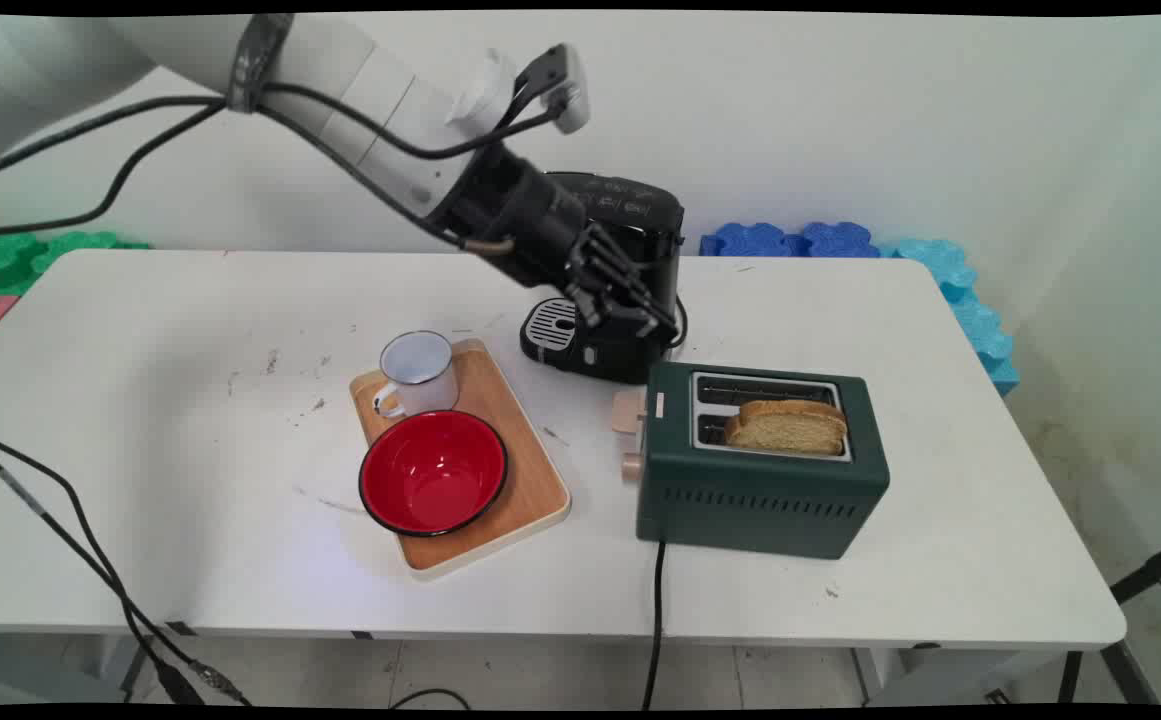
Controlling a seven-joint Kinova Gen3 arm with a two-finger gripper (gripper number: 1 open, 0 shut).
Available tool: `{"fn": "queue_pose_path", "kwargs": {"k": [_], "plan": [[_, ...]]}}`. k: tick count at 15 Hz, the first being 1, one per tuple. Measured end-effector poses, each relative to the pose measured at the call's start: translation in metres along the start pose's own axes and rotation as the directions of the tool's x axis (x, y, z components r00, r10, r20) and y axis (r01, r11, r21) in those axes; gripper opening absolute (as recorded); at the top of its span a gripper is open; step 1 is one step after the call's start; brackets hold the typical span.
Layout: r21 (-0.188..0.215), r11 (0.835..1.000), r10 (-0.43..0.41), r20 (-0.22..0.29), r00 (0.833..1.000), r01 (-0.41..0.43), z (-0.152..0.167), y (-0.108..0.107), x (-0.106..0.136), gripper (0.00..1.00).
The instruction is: Press the toaster switch
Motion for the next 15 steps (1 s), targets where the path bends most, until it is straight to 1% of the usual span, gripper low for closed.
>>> {"fn": "queue_pose_path", "kwargs": {"k": [2, 8, 12, 15], "plan": [[-0.011, 1.0, -0.013, 0.014, 1.0, 0.013, 0.0, -0.004, -0.013, 0.0], [-0.03, 0.999, -0.03, 0.039, 0.999, 0.031, 0.002, -0.013, -0.037, 0.0], [-0.04, 0.998, -0.04, 0.054, 0.998, 0.042, 0.008, -0.016, -0.049, 0.0], [-0.049, 0.998, -0.029, 0.059, 0.998, 0.032, 0.015, -0.018, -0.053, 0.0]]}}
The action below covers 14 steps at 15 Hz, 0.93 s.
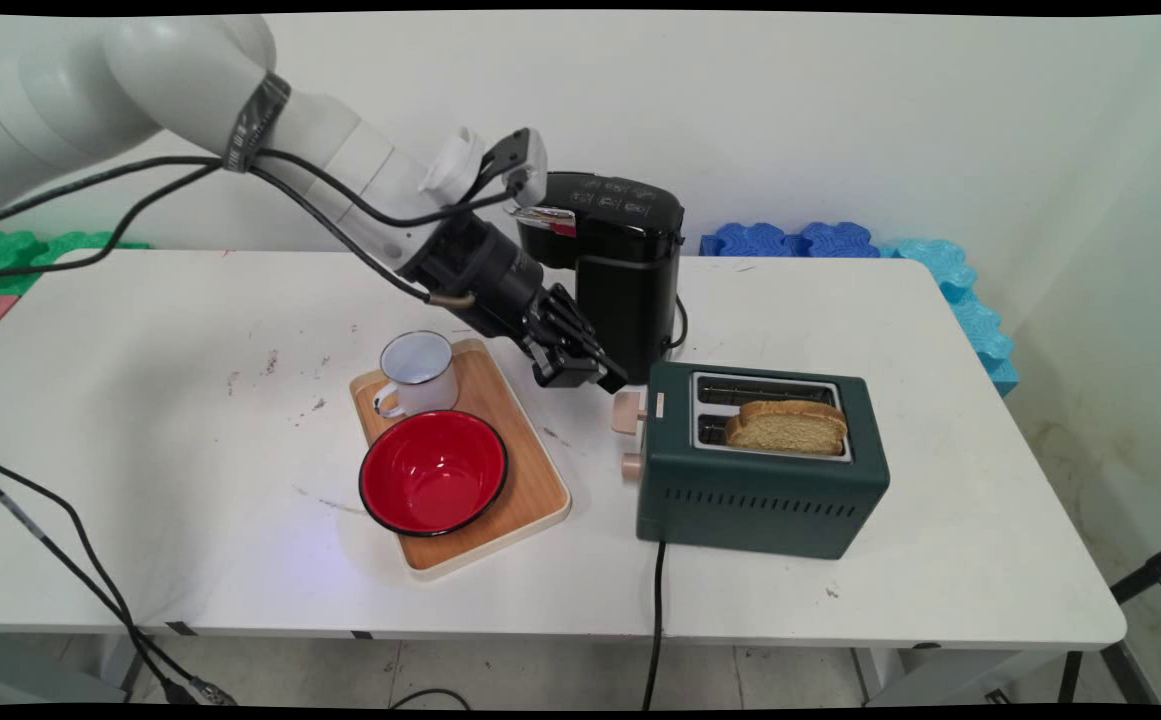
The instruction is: Press the toaster switch
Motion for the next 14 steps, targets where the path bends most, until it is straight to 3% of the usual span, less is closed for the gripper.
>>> {"fn": "queue_pose_path", "kwargs": {"k": [14], "plan": [[0.0, 0.994, 0.109, 0.035, 0.993, -0.109, 0.031, -0.008, -0.009, 0.0]]}}
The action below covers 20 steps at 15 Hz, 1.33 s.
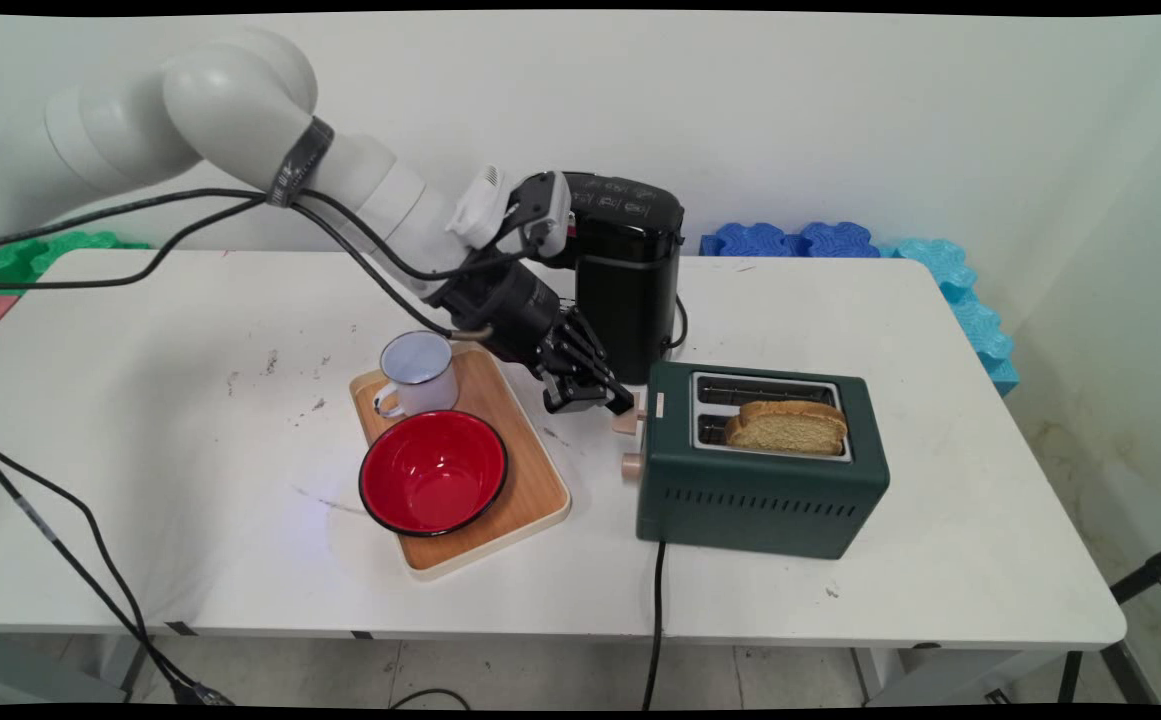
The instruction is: Press the toaster switch
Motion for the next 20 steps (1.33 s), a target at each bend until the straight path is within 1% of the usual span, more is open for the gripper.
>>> {"fn": "queue_pose_path", "kwargs": {"k": [5, 8, 12, 20], "plan": [[0.006, 1.0, 0.024, 0.005, 1.0, -0.024, 0.008, -0.001, -0.002, 0.0], [0.008, 1.0, 0.024, 0.01, 1.0, -0.024, 0.013, 0.0, -0.006, 0.0], [0.011, 1.0, 0.012, 0.018, 1.0, -0.013, 0.019, 0.002, -0.013, 0.0], [0.031, 0.999, -0.03, 0.021, 0.999, 0.029, 0.029, 0.003, -0.021, 0.0]]}}
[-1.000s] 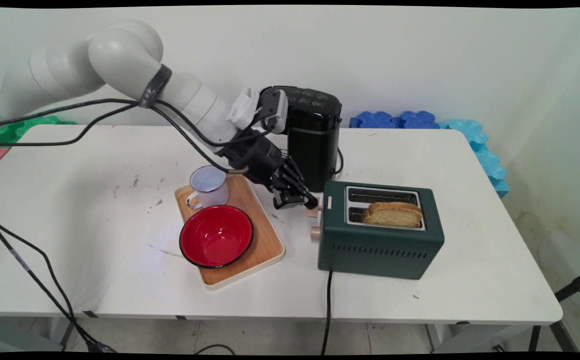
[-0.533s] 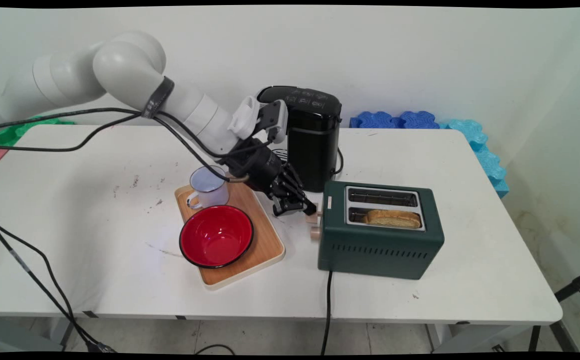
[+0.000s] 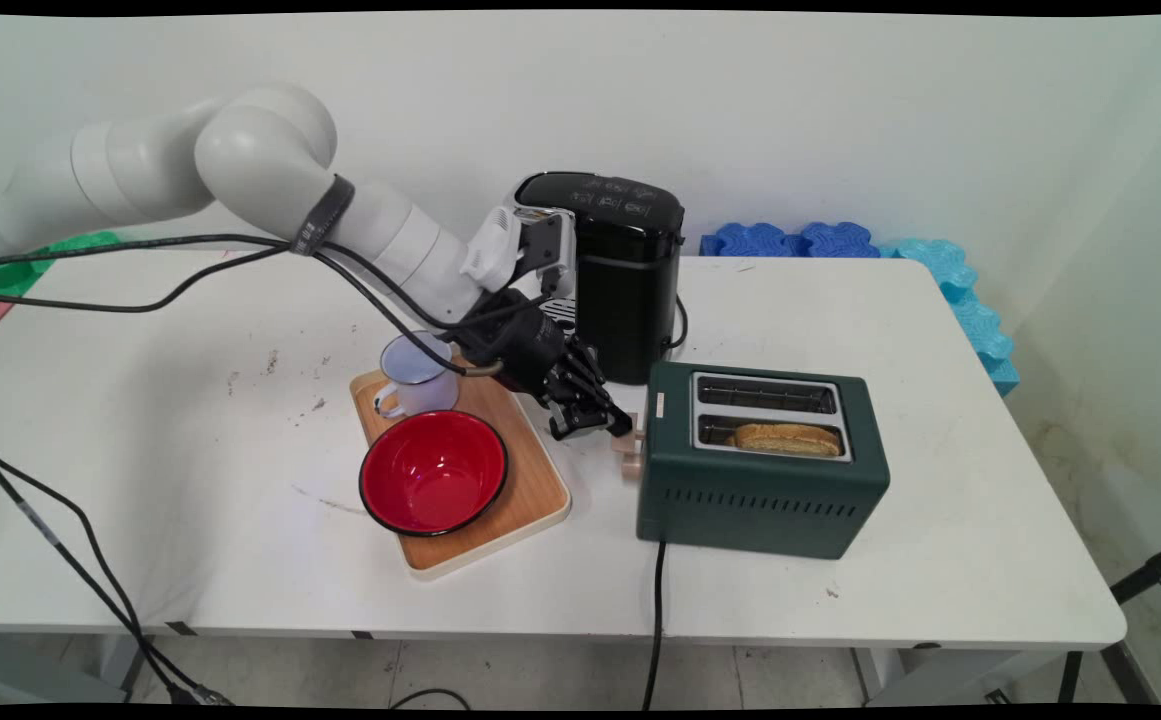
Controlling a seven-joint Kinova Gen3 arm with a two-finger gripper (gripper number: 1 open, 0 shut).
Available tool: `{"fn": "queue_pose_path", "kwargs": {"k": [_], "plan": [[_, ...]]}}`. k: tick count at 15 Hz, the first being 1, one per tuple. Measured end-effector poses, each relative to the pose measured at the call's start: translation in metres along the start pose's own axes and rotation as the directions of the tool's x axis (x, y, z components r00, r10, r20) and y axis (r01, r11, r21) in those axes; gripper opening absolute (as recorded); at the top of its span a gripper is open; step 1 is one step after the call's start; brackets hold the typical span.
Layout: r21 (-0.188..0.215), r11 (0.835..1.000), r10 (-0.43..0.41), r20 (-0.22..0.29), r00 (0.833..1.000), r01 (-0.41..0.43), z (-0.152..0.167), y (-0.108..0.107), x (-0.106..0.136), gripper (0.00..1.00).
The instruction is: Press the toaster switch
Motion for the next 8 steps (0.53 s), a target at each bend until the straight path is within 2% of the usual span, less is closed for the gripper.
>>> {"fn": "queue_pose_path", "kwargs": {"k": [8], "plan": [[0.009, 1.0, -0.027, 0.001, 1.0, 0.027, 0.0042, 0.0024, -0.0067, 0.0]]}}
